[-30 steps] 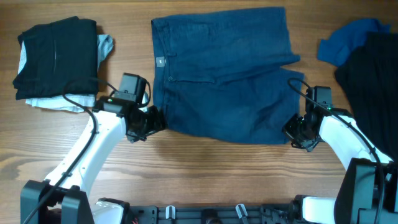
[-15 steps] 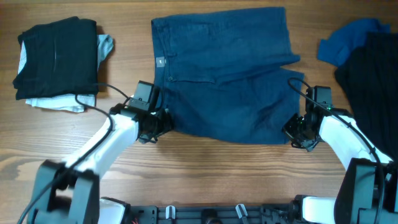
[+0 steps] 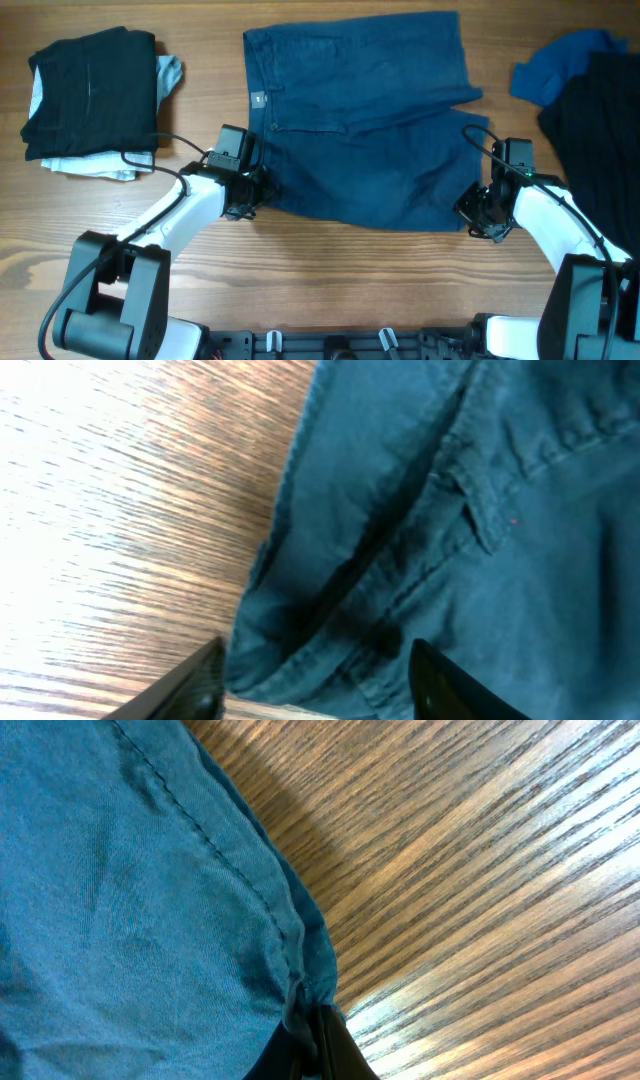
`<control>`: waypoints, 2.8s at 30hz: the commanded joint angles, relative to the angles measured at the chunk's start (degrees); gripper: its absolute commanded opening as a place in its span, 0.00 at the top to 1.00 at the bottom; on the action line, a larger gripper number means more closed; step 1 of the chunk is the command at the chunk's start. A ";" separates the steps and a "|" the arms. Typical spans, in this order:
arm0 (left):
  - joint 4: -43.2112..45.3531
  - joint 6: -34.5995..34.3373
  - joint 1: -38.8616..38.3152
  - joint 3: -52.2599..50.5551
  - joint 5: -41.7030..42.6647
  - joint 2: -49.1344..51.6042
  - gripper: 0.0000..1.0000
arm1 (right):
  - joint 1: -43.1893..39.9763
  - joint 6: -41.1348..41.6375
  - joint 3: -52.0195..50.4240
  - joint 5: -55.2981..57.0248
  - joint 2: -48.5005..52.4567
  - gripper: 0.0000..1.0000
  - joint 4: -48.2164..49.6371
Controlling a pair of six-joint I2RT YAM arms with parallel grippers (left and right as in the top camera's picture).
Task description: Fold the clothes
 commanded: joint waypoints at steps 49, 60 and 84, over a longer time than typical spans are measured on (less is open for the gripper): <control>-28.44 3.82 0.35 1.55 -0.11 -28.79 0.96 | -0.20 -6.80 8.35 1.66 -30.25 0.96 -21.68; -32.24 2.10 0.35 5.86 2.82 -39.56 0.96 | -0.20 -7.74 23.96 0.55 -28.63 0.96 -30.71; -11.56 4.26 7.48 21.90 -10.40 -14.86 0.96 | 1.01 -17.46 46.84 -6.91 1.14 0.96 -12.17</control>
